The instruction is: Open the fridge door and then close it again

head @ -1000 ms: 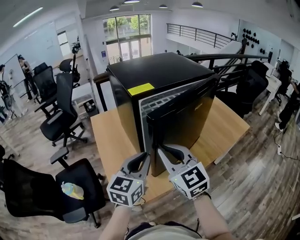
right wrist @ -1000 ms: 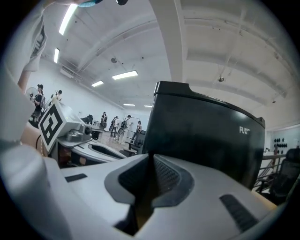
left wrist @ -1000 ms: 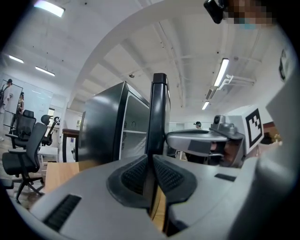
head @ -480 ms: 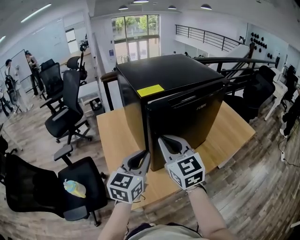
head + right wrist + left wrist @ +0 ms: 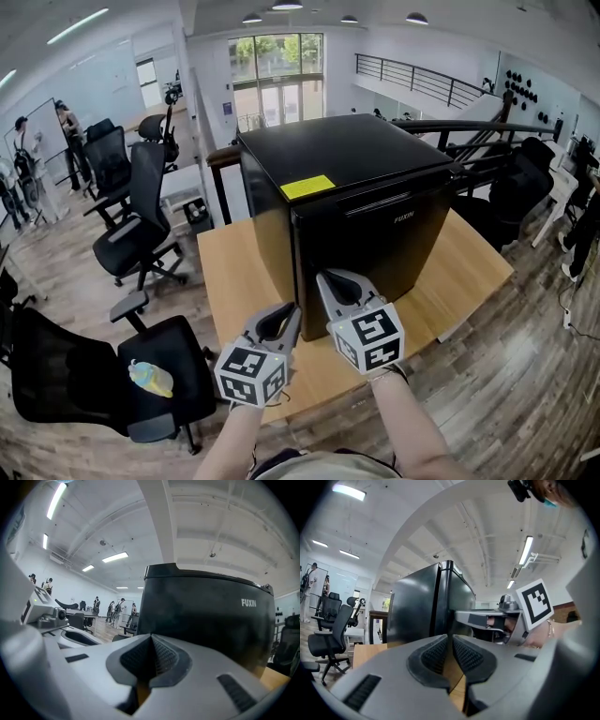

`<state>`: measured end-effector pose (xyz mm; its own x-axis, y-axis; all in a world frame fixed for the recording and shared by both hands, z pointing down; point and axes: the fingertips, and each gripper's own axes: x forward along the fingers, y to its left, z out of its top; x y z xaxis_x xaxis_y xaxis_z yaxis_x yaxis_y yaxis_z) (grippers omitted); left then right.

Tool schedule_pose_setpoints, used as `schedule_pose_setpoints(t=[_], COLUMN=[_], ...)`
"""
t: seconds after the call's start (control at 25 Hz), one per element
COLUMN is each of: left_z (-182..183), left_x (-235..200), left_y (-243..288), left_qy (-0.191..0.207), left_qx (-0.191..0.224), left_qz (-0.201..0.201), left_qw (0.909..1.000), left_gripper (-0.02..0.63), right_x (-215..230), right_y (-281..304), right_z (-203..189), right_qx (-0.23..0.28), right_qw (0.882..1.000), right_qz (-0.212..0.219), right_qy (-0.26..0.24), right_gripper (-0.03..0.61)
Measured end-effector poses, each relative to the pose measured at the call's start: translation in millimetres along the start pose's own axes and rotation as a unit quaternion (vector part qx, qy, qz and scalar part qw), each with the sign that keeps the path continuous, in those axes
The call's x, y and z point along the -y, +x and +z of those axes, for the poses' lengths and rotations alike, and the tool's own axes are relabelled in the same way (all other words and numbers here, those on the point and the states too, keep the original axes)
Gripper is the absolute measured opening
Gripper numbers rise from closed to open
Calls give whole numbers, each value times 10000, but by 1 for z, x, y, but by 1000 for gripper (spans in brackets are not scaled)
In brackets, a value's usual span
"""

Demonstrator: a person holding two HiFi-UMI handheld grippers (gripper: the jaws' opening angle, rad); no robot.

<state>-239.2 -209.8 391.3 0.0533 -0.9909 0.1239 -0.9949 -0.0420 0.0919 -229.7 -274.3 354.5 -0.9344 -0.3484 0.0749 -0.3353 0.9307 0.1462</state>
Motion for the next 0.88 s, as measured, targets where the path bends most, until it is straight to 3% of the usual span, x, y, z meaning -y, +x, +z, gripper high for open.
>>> schedule_pose_setpoints(t=[0.2,0.52,0.88], left_z=[-2,13,24], left_x=[6,33,81], left_y=[3,-2,-10], left_qy=[-9,193,271], left_qx=[-56,69,326], left_qz=[-73,-253,-599], left_qw=[10000,9995,9973], left_gripper=[35,29,17], right_x=[-5,-4,4], right_y=[-3,-55,-119], right_z=[7,22,15], right_qx=[197,545,532], right_qw=[9997,9985,9976], right_qz=[158,76,-414], right_qy=[-5,73,128], right_gripper=[0,-2,-2])
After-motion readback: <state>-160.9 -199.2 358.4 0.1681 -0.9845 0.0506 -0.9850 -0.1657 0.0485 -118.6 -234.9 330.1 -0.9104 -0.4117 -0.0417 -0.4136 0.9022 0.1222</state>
